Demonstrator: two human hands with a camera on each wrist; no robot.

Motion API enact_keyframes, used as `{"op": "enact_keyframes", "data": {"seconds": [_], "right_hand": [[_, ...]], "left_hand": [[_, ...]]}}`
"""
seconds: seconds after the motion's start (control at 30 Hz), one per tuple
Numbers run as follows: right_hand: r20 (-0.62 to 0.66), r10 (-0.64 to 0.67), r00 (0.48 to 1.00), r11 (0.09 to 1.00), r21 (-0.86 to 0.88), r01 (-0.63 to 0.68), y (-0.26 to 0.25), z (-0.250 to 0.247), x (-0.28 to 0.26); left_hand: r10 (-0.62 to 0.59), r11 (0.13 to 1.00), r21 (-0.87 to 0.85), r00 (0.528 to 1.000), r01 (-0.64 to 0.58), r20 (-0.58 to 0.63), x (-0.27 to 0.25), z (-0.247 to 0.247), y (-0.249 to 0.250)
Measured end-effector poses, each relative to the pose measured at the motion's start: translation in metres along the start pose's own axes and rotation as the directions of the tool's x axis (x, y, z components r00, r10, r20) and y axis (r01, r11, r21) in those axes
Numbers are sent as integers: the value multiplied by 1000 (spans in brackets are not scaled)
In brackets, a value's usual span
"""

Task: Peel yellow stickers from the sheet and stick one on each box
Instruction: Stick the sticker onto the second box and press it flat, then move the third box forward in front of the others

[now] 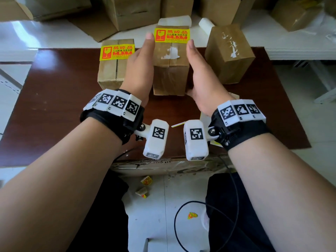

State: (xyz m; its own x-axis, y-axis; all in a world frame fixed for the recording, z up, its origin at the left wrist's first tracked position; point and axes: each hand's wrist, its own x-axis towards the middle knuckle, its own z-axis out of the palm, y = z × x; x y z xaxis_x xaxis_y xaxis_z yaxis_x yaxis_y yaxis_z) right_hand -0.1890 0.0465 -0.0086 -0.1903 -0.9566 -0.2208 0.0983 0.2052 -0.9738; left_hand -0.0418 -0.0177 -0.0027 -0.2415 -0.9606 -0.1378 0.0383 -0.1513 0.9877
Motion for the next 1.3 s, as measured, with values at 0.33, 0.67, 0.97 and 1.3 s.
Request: {"op": "enact_keyframes", "data": {"seconds": [0.33, 0.67, 0.97, 1.3], "right_hand": [[-125, 15, 992, 980, -197, -39, 19, 11, 17], [-400, -73, 914, 993, -113, 30, -11, -31, -27], [-686, -135, 715, 983, -2, 184, -27, -96, -31], [-651, -26, 759, 990, 90, 111, -18, -152, 2]], "left_hand": [[-97, 982, 169, 995, 90, 33, 0, 10, 1], [263, 963, 84, 962, -258, -67, -37, 22, 15], [-32, 998, -39, 961, 44, 276, -33, 109, 20], [-190, 952, -165, 917, 260, 349, 2, 152, 14]]}}
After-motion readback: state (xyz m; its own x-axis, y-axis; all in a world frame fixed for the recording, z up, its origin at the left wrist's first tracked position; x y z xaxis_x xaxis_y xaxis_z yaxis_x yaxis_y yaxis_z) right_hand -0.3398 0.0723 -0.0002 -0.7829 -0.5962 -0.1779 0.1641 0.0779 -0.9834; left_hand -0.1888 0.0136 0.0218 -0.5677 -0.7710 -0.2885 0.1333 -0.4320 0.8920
